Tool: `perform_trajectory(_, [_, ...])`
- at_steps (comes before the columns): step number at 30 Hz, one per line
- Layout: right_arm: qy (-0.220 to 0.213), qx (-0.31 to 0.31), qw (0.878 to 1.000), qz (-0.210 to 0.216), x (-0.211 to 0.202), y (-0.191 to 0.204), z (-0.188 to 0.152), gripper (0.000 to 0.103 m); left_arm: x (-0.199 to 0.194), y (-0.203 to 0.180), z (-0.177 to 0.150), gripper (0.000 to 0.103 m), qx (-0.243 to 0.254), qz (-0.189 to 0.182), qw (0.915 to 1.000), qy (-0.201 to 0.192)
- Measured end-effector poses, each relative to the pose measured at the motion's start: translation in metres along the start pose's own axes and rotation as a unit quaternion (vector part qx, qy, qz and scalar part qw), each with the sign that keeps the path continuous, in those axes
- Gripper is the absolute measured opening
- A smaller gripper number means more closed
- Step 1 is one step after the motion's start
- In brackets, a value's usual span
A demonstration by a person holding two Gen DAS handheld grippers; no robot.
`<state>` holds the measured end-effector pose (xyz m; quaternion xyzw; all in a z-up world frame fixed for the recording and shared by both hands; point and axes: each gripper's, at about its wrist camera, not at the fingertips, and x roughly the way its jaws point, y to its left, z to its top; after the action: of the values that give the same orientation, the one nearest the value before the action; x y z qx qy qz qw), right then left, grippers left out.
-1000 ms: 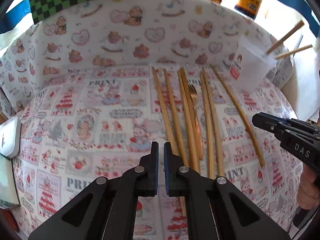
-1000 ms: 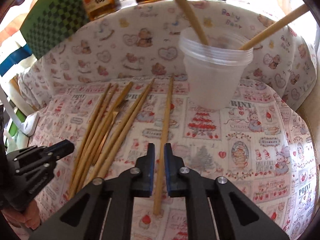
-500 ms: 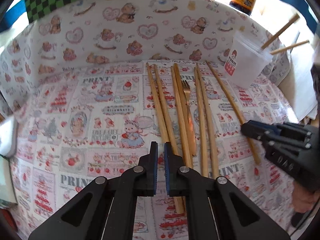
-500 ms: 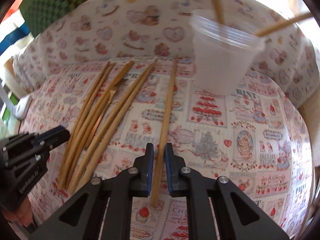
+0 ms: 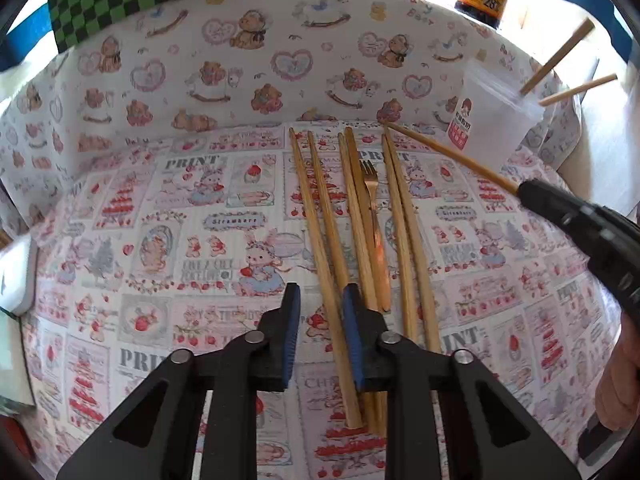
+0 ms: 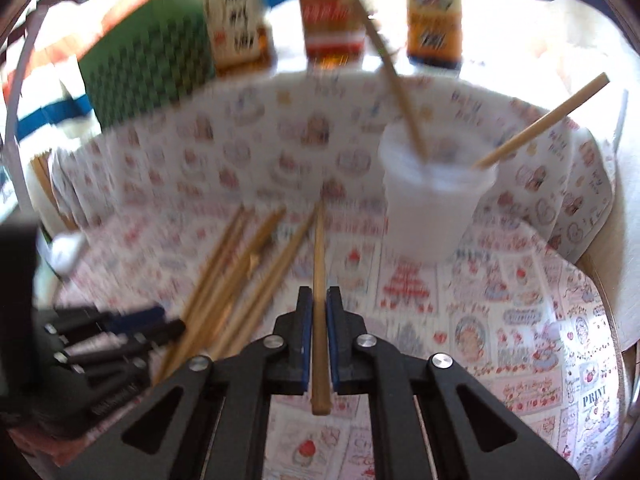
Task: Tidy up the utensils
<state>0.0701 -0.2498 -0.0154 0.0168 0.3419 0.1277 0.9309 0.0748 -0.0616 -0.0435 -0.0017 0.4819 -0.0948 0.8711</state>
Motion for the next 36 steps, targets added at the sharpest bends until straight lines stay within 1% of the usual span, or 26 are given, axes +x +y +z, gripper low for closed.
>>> perform_trajectory(1, [-0.009, 0.006, 1.0, 0.006, -0.004, -0.001, 0.001, 0.006, 0.0, 0.002, 0.0, 0.009, -0.006, -0.005, 1.0, 0.003])
perform_trajectory(3, [-0.027, 0.016, 0.999, 0.021, -0.011, -0.003, 0.003, 0.006, 0.0, 0.003, 0.0, 0.009, -0.01, -0.008, 0.9999, 0.003])
perform_trajectory(5, [-0.047, 0.022, 0.998, 0.032, -0.018, -0.003, 0.006, 0.006, -0.001, 0.004, -0.001, 0.004, -0.007, -0.009, 0.9999, 0.002])
perform_trajectory(7, [-0.069, 0.022, 0.997, 0.032, -0.026, -0.003, 0.007, 0.006, -0.003, 0.004, -0.001, 0.0, -0.005, -0.003, 1.0, -0.002])
perform_trajectory(8, [-0.08, 0.021, 0.996, 0.031, -0.029, -0.002, 0.008, 0.006, -0.005, 0.004, -0.002, 0.0, -0.008, 0.003, 1.0, -0.006])
perform_trajectory(12, [-0.1, 0.027, 0.994, 0.031, -0.035, 0.001, 0.008, 0.006, -0.029, 0.012, 0.0, 0.0, -0.023, -0.015, 0.9984, -0.05])
perform_trajectory(13, [-0.102, 0.029, 0.994, 0.032, -0.037, 0.0, 0.009, 0.006, -0.033, 0.014, 0.001, 0.0, -0.027, -0.019, 0.998, -0.055])
perform_trajectory(15, [-0.101, 0.026, 0.994, 0.03, -0.037, -0.001, 0.01, 0.006, -0.034, 0.018, 0.002, 0.0, -0.029, -0.028, 0.9979, -0.051])
perform_trajectory(16, [-0.1, 0.026, 0.994, 0.029, -0.037, -0.001, 0.01, 0.006, -0.032, 0.018, 0.002, 0.0, -0.027, -0.027, 0.9982, -0.048])
perform_trajectory(19, [-0.092, 0.024, 0.995, 0.027, -0.033, 0.0, 0.01, 0.006, -0.02, 0.015, 0.002, 0.0, -0.008, -0.018, 0.9994, -0.029])
perform_trajectory(22, [-0.088, 0.026, 0.995, 0.026, -0.031, -0.001, 0.009, 0.006, -0.007, 0.002, 0.0, 0.0, 0.012, -0.016, 0.9997, -0.011])
perform_trajectory(24, [-0.088, 0.027, 0.995, 0.026, -0.031, -0.002, 0.009, 0.006, -0.002, -0.005, -0.002, 0.0, 0.03, -0.008, 0.9995, -0.004])
perform_trajectory(26, [-0.088, 0.028, 0.995, 0.025, -0.031, -0.003, 0.009, 0.006, -0.002, -0.009, -0.004, 0.0, 0.041, 0.01, 0.9991, -0.008])
perform_trajectory(27, [-0.088, 0.029, 0.995, 0.025, -0.031, -0.003, 0.009, 0.006, -0.002, -0.008, -0.004, 0.0, 0.037, 0.012, 0.9992, -0.005])
perform_trajectory(29, [-0.087, 0.031, 0.995, 0.025, -0.031, -0.004, 0.009, 0.006, -0.002, -0.005, -0.003, 0.004, 0.029, 0.01, 0.9995, -0.001])
perform_trajectory(31, [-0.087, 0.03, 0.995, 0.025, -0.031, -0.004, 0.01, 0.006, -0.002, -0.004, -0.003, 0.005, 0.026, 0.013, 0.9996, 0.0])
perform_trajectory(34, [-0.088, 0.029, 0.995, 0.022, -0.032, -0.004, 0.01, 0.006, -0.004, -0.004, -0.004, 0.005, 0.032, 0.039, 0.9987, -0.007])
perform_trajectory(35, [-0.089, 0.029, 0.995, 0.021, -0.032, -0.004, 0.01, 0.006, -0.003, -0.004, -0.004, 0.005, 0.031, 0.032, 0.9989, -0.009])
perform_trajectory(36, [-0.089, 0.029, 0.995, 0.021, -0.032, -0.004, 0.01, 0.006, -0.003, -0.002, -0.004, 0.006, 0.027, 0.018, 0.9994, -0.007])
